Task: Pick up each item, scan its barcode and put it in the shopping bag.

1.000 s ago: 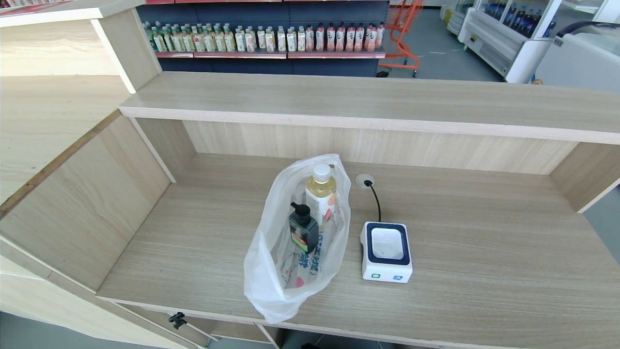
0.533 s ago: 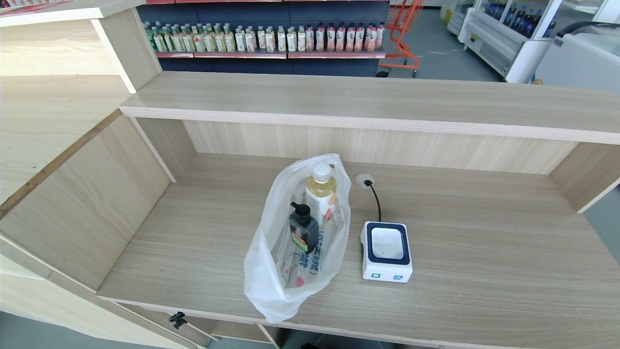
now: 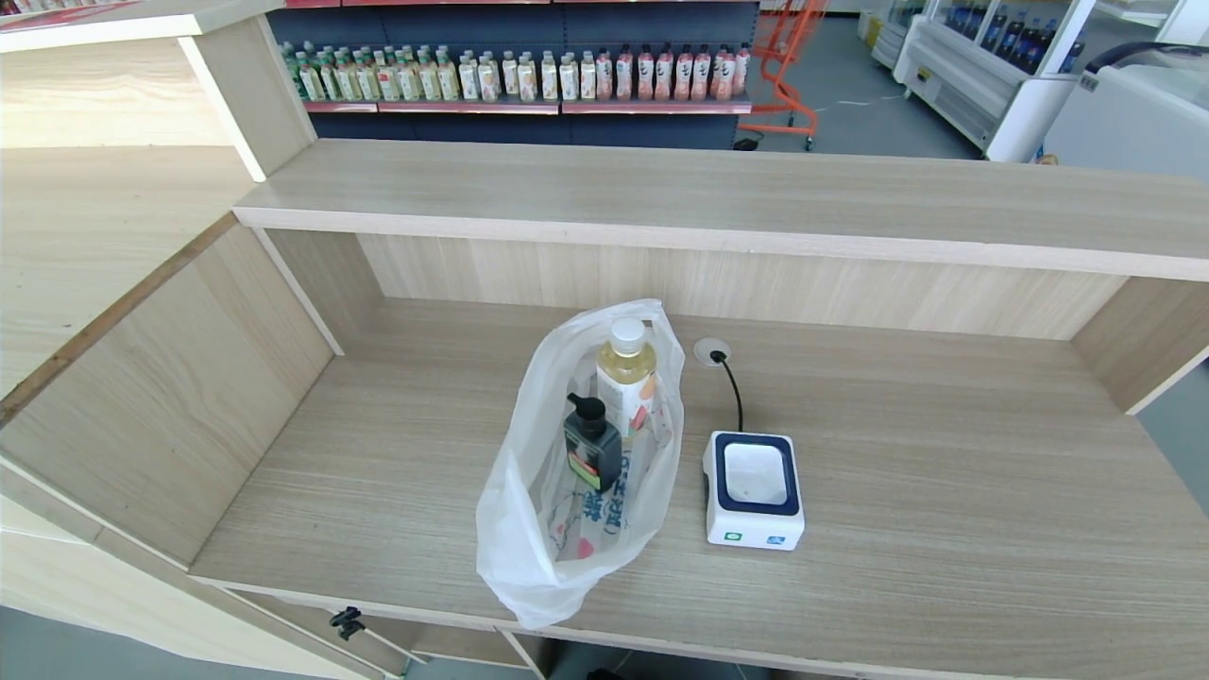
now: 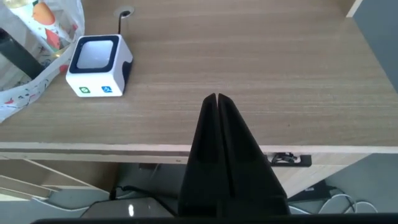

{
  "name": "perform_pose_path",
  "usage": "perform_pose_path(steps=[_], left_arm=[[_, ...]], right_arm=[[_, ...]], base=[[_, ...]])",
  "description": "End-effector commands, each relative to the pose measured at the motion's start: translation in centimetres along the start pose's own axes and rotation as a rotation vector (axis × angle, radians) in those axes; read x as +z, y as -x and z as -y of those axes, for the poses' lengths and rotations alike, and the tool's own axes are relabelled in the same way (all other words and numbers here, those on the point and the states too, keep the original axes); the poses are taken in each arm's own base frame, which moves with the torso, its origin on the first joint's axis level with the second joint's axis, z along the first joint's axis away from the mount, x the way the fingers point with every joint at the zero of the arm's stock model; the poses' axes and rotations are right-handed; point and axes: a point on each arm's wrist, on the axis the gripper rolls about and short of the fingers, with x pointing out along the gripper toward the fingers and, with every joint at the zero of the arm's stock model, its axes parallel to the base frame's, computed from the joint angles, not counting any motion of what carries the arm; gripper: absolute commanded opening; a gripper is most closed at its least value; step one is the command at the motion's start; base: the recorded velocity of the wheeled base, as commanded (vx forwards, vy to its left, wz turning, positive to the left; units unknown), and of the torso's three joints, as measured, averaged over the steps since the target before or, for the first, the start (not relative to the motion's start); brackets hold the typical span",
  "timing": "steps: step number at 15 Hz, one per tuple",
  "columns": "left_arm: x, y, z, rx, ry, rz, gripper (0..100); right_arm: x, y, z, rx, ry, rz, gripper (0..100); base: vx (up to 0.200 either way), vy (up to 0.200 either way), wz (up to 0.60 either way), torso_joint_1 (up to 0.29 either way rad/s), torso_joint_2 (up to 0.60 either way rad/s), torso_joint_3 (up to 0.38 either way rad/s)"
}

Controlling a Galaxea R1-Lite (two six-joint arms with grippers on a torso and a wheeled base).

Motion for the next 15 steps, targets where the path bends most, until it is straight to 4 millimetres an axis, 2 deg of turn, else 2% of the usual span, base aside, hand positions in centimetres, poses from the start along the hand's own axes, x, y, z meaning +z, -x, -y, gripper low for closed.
perform_pose_path(steps=[1, 4, 8, 10, 15], left_arm=[[0.0, -0.01, 0.0, 0.001, -0.004, -0.002, 100], [0.0, -0.01, 0.0, 0.001, 0.0, -0.002, 100], [0.0, -0.01, 0.0, 0.001, -0.004, -0.002, 100], [0.0, -0.01, 0.0, 0.001, -0.003, -0.002, 100], [-0.02, 0.0, 0.0, 0.001, -0.003, -0.002, 100]], right_arm=[[0.01, -0.04, 0.0, -0.001, 0.0, -0.005, 0], [0.01, -0.04, 0.0, -0.001, 0.0, -0.005, 0], [0.01, -0.04, 0.0, -0.001, 0.0, -0.005, 0], [0.01, -0.04, -0.01, 0.001, 0.001, -0.005, 0], [0.01, -0.04, 0.0, -0.001, -0.005, -0.005, 0]], base=[[0.0, -0.2, 0.0, 0.002, 0.0, 0.007], [0.0, -0.2, 0.0, 0.006, 0.0, 0.002], [0.0, 0.0, 0.0, 0.0, 0.0, 0.0], [0.2, 0.0, 0.0, -0.002, 0.0, 0.002], [0.0, 0.0, 0.0, 0.0, 0.0, 0.0]])
